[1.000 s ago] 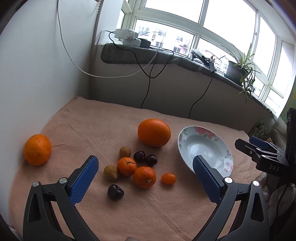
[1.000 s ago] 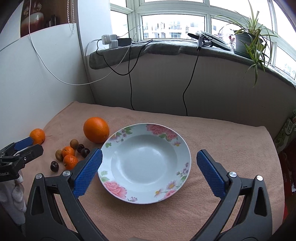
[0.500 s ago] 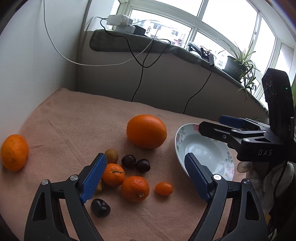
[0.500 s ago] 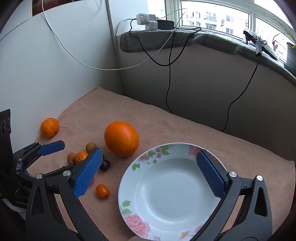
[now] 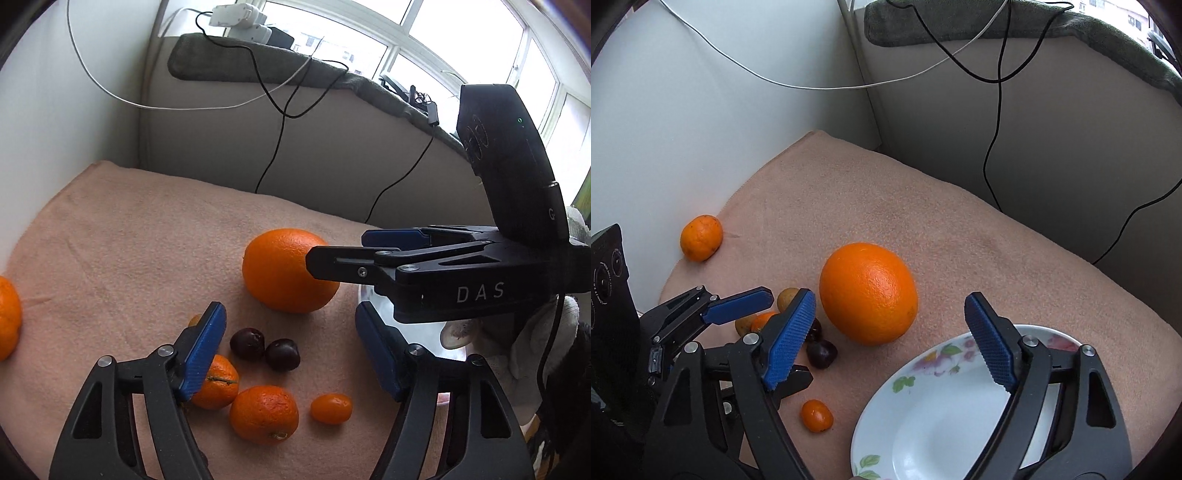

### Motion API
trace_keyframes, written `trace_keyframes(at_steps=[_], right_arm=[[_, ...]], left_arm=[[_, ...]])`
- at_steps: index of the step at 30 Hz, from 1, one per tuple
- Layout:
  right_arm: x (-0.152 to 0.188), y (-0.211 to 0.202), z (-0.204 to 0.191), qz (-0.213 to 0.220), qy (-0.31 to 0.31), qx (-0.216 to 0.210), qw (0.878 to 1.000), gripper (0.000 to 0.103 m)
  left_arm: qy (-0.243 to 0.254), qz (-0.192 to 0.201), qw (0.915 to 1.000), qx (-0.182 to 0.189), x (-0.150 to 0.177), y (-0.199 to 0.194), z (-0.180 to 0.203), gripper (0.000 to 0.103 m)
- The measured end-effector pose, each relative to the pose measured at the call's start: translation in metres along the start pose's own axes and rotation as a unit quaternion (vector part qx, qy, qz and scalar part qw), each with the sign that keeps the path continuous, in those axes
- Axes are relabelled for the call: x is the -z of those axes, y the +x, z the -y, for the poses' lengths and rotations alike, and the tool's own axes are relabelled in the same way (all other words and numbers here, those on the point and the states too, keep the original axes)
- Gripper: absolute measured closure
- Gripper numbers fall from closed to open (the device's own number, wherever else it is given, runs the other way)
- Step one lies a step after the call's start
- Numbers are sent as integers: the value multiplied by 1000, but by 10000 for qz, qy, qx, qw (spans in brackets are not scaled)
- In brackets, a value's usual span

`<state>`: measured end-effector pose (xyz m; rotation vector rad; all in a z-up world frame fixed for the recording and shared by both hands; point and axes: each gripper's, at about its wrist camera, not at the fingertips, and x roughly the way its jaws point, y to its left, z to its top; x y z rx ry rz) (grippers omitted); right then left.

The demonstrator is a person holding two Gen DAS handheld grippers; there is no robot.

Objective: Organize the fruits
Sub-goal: 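Move the right tool to the large orange and close its fingers on it, then carry the large orange with the right tool onto the white plate and release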

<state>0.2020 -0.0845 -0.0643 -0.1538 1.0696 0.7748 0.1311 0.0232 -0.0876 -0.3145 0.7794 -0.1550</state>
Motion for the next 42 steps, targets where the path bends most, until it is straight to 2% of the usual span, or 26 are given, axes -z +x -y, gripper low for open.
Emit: trace_keyframes(at_steps=[8,13,20,31,42], right_arm=[[-8,20,-4,-246,-63,-173,9995,21],[-13,27,-7,-329,-59,-286,9990,27],[-13,37,-12,-496,-84,-454,9977,31],[-13,39,-15,-497,-11,-429,9978,32],[-10,28,-8,-431,100,-450,9980,33]], left_arm=[[39,-56,9999,74,-4,8,2,35],[79,-85,9999,79,-10,17,4,42],[87,-169,9998,63,-10,24,3,42],[48,-197,9998,9,-11,29,-2,48],[106,-140,9998,18,-7,19,1,48]])
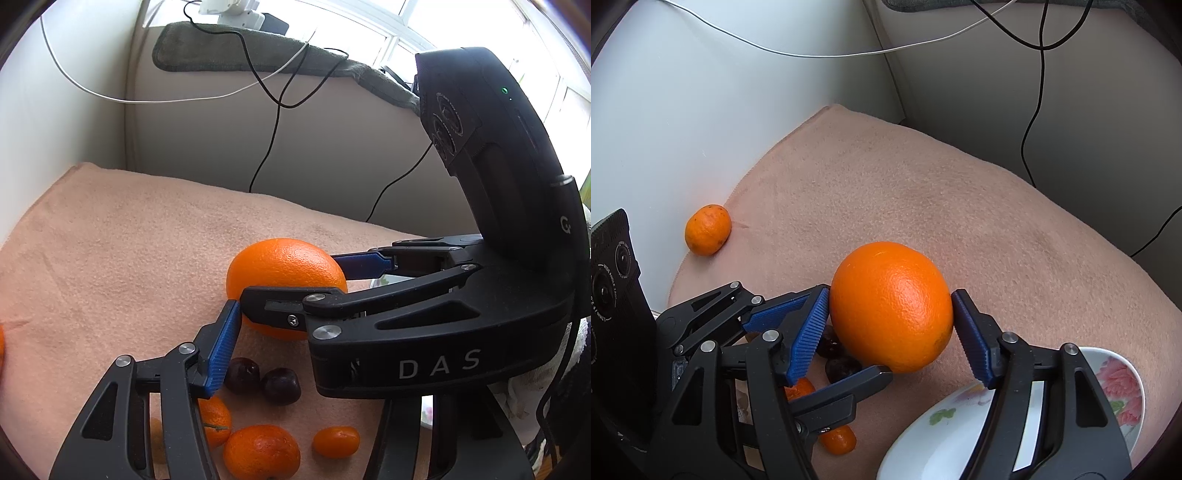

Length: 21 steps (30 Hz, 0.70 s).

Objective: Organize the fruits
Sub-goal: 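Carry the large orange with the right tool onto the white plate and release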

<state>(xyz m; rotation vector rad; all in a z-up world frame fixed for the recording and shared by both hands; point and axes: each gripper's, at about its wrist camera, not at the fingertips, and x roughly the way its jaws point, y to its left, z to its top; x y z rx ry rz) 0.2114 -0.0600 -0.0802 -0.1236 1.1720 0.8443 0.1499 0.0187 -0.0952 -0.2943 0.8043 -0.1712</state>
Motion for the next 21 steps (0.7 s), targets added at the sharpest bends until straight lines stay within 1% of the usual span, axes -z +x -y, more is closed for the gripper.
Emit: trace_keyframes(at_steps=[11,21], right_arm=[[8,-36,-8,254,-18,19,9997,33],[35,-72,-10,478,131,87,9987,33]], left_arm=[[199,242,9995,-15,2,-27,18,48],[372,413,9984,142,20,-57,45,48]])
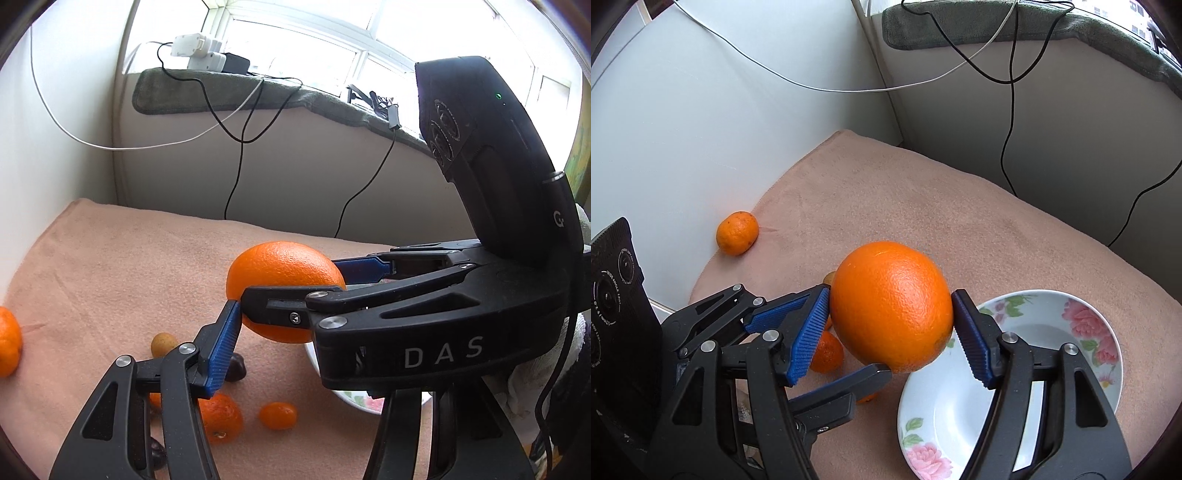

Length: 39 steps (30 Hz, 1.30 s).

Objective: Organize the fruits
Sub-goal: 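Carry the large orange with the right tool onto the white plate and release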

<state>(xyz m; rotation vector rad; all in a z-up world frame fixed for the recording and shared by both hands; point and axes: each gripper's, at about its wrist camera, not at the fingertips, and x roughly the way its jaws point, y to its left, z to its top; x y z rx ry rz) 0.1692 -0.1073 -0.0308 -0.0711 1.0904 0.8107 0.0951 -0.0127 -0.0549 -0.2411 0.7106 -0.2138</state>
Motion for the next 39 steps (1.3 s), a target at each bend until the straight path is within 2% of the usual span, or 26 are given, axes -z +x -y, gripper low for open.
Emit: trace_keyframes(at_steps=[6,22,39], right_arm=[[22,-14,4,68,153,107,9998,33],[80,-29,41,109,736,180,9971,33],[93,-21,50,22,840,258,9961,33]], left_arm=[[86,-38,9998,161,11,-6,20,48],[361,-426,9971,521,35,8,67,49],[501,-595,9953,573,43,16,77,49]])
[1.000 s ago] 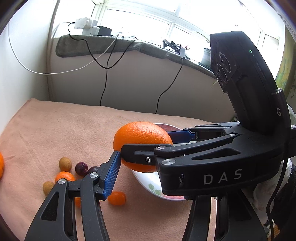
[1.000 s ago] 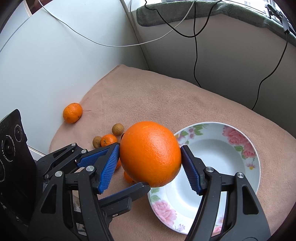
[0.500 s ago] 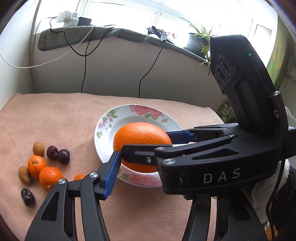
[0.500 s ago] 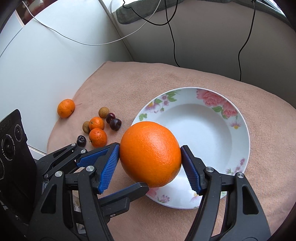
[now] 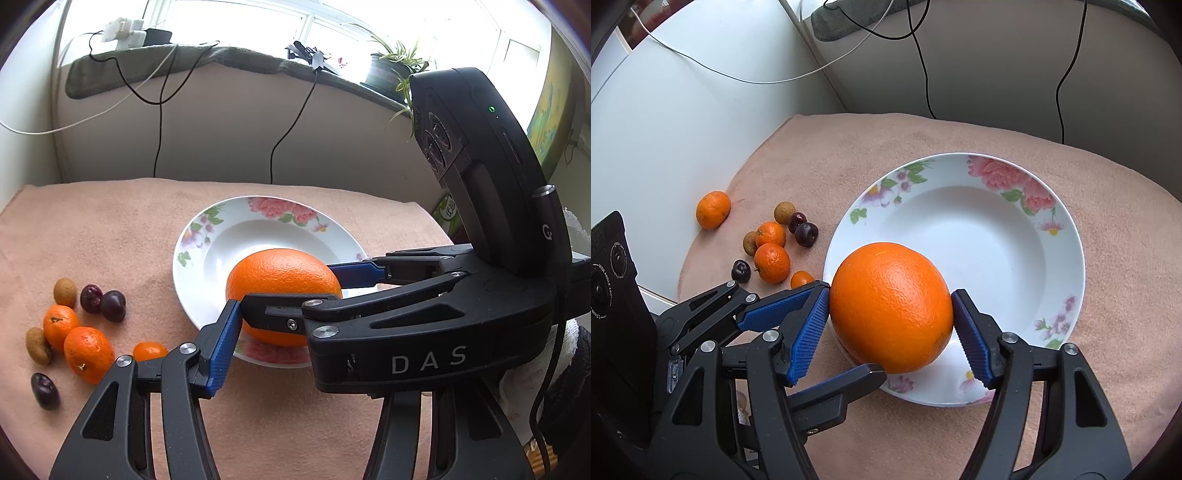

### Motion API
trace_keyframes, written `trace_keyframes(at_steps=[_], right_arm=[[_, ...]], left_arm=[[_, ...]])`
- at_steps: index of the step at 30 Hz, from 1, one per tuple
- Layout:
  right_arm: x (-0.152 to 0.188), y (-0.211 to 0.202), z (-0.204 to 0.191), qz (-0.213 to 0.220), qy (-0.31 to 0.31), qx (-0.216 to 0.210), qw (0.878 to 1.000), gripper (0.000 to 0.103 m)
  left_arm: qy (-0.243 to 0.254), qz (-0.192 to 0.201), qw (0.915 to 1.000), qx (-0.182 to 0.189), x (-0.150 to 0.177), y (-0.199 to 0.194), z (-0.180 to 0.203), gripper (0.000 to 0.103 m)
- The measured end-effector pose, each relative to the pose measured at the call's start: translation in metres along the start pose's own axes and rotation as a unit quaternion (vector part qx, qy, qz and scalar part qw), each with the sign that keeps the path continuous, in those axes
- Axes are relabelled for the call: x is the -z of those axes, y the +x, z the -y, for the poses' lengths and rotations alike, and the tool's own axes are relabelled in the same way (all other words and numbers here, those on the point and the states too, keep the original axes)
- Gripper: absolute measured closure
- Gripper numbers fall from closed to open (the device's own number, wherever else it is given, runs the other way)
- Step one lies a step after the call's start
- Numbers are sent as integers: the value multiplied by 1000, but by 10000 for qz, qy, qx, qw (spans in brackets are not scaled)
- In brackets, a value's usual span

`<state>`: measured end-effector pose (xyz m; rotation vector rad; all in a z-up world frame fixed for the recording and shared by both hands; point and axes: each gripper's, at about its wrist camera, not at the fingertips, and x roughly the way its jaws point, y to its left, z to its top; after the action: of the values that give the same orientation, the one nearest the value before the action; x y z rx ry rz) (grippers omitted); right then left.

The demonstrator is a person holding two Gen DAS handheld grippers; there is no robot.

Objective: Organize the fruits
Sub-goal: 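Carry the large orange with the right tool onto the white plate and release, then move the right tool to the mandarin lying against the wall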

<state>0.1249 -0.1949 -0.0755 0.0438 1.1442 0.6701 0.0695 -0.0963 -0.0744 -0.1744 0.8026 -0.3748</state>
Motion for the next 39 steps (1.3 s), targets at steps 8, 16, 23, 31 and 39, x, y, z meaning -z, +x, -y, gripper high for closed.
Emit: trace_keyframes(at_steps=[8,16,23,31,39], right_arm=[[0,-9,-1,262,-69,295,9992,32],[-5,-35,-9,777,-209,606,9949,20],[-3,-43,-2,988,-15,583,9934,20],[-2,-55,-6,1370,-27,542,9891,20],[-12,-52,-26,1410,-284,551,9881,12]], left_arm=[[26,49,10000,-22,0,-3,-3,49],[-108,137,9997,-143,2,-15,-20,45],[-273,217,9991,-257,9,-29,-38,39],[-440,311,9969,-575,22,-53,-64,34],[-657,482,9918,-985,34,-83,-90,23]])
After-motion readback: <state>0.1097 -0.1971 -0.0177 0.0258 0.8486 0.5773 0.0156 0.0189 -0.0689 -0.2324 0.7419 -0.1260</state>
